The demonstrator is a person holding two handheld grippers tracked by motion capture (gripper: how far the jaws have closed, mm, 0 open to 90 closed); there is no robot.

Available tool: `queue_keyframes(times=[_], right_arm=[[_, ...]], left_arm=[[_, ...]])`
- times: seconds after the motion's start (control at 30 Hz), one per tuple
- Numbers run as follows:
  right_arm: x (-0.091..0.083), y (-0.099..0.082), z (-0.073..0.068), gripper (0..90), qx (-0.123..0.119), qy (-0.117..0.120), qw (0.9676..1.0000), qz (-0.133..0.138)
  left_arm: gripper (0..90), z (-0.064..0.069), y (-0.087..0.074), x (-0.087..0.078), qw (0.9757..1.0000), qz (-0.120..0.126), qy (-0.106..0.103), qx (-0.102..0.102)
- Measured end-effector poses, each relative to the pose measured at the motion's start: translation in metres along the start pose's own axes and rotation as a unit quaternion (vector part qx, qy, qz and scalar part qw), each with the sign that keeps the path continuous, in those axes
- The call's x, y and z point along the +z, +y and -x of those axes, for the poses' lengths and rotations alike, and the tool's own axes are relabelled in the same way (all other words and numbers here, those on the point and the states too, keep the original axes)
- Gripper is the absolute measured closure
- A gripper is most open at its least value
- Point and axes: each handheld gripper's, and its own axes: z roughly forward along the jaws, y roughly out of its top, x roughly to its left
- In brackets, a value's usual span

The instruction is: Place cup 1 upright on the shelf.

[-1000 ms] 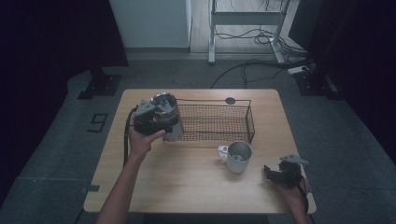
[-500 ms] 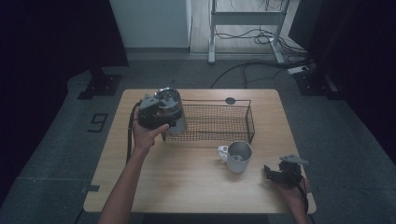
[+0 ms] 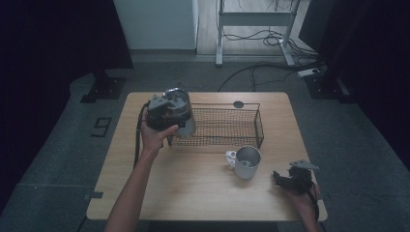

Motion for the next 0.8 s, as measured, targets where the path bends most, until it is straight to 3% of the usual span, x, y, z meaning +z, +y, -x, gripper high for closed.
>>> queue_keyframes(times=[0.3, 0.4, 0.8], right_arm=[[0.0, 0.0, 0.0, 15.0, 0.001, 0.0, 1.0, 0.0], [0.0, 0.0, 0.0, 15.0, 0.0, 0.0, 1.0, 0.0], [0.0, 0.0, 0.0, 15.0, 0.0, 0.0, 1.0, 0.0]], left_arm=[[4.1, -0.002, 0.003, 0.011, 1.0, -0.004, 0.005, 0.002], [4.1, -0.002, 0.004, 0.015, 0.9998, -0.007, 0.017, 0.009], [4.1, 0.001, 0.01, 0.03, 0.9999, -0.005, 0.01, 0.008]])
